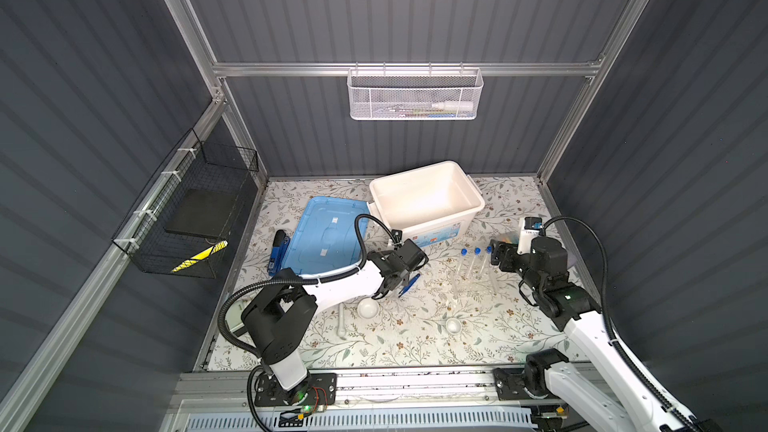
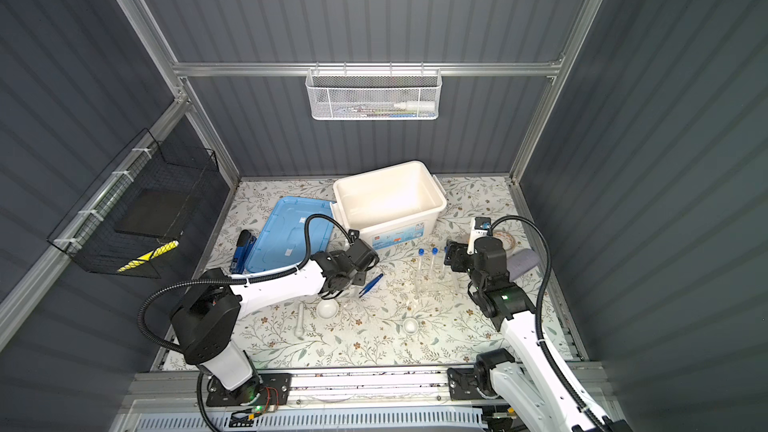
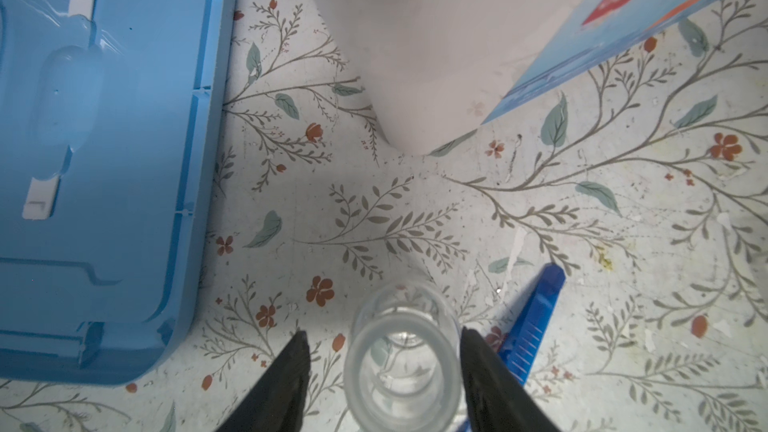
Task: Organize the chemistry lab equipment
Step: 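Lower the left gripper and close it on the small clear glass cup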
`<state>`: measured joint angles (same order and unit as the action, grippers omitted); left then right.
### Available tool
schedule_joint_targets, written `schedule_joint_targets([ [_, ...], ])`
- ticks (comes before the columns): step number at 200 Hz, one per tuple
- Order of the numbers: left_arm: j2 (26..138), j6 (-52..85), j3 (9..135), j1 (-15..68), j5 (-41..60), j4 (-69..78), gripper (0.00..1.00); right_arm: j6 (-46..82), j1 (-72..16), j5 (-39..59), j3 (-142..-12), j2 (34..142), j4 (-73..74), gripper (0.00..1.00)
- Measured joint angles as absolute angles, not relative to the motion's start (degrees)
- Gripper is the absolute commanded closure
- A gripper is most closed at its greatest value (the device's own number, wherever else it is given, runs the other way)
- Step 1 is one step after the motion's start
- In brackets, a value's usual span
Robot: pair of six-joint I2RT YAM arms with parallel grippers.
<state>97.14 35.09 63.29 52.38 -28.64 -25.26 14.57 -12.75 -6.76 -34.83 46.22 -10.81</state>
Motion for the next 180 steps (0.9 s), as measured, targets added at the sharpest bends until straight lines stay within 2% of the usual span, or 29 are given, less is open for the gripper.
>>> schedule_joint_targets([
  [93, 98.3, 34.1, 64.2, 52.0, -28.4, -24.2, 0.47, 14.6, -12.6, -6.4, -34.8, 46.2, -10.8, 0.15],
  [180, 98.4, 33.6, 64.2, 51.7, -28.2, -23.9, 0.64, 15.0, -12.4, -5.9, -34.8, 46.2, -10.8, 0.15],
])
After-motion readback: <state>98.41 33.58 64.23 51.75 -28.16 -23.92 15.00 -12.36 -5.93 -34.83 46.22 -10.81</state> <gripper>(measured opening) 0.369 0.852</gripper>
